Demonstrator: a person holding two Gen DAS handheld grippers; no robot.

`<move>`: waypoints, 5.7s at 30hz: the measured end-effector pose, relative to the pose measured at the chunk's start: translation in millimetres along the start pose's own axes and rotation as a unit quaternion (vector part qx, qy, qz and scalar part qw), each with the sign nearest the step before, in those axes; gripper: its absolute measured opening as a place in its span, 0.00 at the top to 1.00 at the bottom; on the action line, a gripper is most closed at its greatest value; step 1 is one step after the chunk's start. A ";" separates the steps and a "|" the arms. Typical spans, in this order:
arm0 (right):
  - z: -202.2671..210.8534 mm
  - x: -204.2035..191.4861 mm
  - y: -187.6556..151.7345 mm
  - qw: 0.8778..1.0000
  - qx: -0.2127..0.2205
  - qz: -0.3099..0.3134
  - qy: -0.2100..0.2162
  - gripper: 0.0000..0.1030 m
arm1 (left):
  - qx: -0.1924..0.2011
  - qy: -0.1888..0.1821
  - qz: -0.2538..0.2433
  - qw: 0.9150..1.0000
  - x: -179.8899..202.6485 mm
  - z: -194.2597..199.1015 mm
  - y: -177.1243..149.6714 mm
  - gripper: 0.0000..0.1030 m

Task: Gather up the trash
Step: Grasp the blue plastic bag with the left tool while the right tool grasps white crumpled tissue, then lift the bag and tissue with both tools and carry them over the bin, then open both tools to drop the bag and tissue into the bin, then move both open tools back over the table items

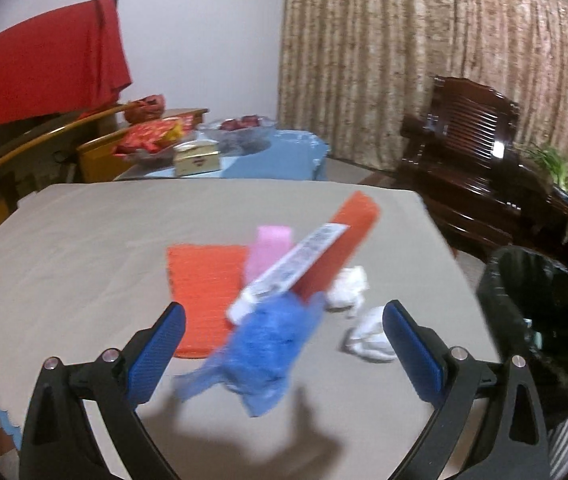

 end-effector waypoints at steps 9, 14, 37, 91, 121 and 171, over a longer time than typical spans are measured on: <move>-56.4 -49.3 -10.7 0.998 -0.034 0.021 0.045 0.05 | -0.012 0.021 0.009 1.000 -31.5 -8.2 -10.6 0.06; -97.7 -60.7 -24.7 0.997 -0.066 0.025 0.039 0.05 | -0.026 0.026 0.015 0.999 -42.0 -14.7 -18.0 0.06; -160.7 -89.5 -52.1 0.987 -0.149 0.047 0.035 0.35 | -0.068 0.023 0.027 0.997 -56.2 -44.6 -43.3 0.07; 26.4 2.9 18.5 1.000 -0.008 -0.015 0.012 0.61 | -0.031 -0.119 -0.013 0.992 84.2 15.9 11.0 0.68; 108.6 143.7 -12.1 0.988 0.032 -0.073 -0.132 0.61 | -0.024 -0.245 -0.084 0.966 219.5 25.6 23.1 0.68; 82.4 135.8 -31.1 0.991 0.013 -0.065 -0.116 0.05 | -0.016 -0.159 -0.061 0.985 160.7 -10.1 24.6 0.09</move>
Point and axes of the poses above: each gripper's, at about its wrist camera, not at the fingertips, and z roughly against the way its jaws point, x to its right, y to its top, the point moved 2 cm from there along -z, roughly the way its jaws point, and after that the axes turned 6 degrees about x, right-handed, at the moved point
